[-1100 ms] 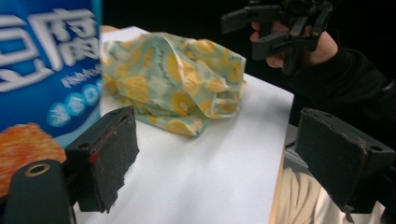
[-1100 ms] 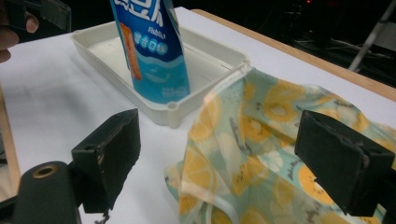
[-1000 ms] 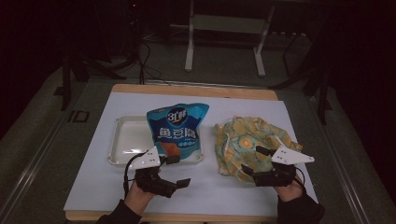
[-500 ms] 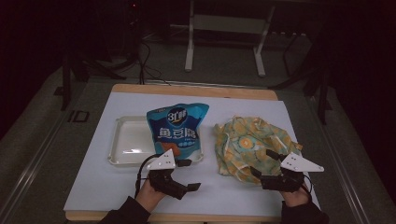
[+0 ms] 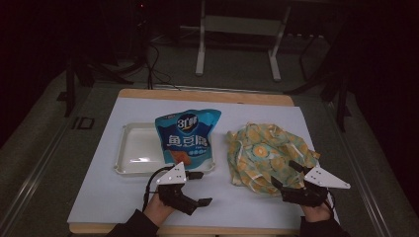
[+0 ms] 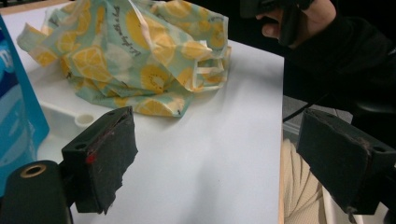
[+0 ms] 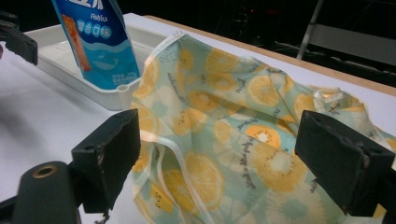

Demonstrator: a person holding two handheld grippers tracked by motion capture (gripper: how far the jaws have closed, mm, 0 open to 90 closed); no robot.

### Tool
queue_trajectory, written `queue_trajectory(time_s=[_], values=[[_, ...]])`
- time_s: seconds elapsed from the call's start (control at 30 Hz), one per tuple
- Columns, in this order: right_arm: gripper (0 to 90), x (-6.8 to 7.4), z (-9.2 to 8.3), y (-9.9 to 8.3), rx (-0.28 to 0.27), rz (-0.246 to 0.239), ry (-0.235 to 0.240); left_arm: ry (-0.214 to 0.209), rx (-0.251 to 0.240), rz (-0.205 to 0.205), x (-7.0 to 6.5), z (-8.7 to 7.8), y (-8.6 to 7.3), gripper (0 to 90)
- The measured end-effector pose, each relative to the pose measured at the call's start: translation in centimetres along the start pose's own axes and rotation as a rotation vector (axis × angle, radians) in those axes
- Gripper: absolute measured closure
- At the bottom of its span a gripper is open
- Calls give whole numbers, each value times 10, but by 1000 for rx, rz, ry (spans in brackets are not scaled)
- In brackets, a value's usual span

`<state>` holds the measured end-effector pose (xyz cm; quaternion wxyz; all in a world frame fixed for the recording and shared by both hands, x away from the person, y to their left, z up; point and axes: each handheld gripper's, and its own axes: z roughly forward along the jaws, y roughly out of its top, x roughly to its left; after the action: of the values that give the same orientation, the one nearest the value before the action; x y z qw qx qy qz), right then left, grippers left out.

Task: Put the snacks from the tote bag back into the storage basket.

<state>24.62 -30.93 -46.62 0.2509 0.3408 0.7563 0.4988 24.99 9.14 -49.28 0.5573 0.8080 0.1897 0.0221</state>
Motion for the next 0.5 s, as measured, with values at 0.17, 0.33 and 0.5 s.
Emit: queue_trajectory(time_s=[0.17, 0.33, 0.5], values=[[141, -3, -2, 0, -16, 13, -7, -9, 0, 8, -2, 1, -1, 129], [141, 0, 0, 0, -14, 8, 5, -4, -3, 14, -2, 1, -3, 129], [141, 0, 0, -1, -15, 0, 5, -3, -5, 16, -3, 0, -4, 129]])
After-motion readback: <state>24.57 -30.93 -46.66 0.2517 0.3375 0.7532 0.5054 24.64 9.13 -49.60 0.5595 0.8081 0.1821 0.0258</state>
